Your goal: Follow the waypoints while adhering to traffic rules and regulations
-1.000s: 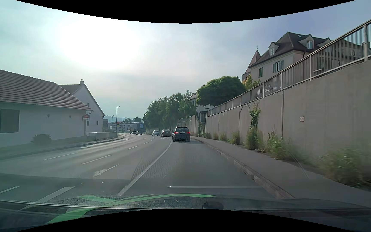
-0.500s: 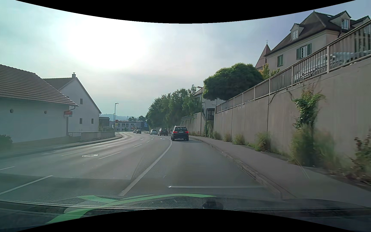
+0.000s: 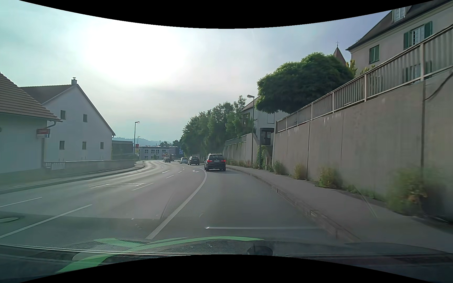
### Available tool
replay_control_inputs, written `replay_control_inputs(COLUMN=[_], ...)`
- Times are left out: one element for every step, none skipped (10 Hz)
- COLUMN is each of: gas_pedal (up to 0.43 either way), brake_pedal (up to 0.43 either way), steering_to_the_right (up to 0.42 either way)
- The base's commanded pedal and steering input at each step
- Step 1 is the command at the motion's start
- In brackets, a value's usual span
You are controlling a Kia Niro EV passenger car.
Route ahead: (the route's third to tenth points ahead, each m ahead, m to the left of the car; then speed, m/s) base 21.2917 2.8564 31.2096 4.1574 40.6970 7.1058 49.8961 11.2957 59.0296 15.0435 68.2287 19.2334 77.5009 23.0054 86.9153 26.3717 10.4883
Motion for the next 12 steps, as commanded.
replay_control_inputs(gas_pedal=[0.150,0.150,0.138,0.138,0.138,0.118,0.087,0.059,0.047,0.047,0.028,0.020], brake_pedal=[0.000,0.000,0.000,0.000,0.000,0.000,0.000,0.000,0.000,0.000,0.000,0.000], steering_to_the_right=[-0.016,-0.021,-0.026,-0.025,-0.025,-0.028,-0.029,-0.036,-0.038,-0.039,-0.040,-0.041])
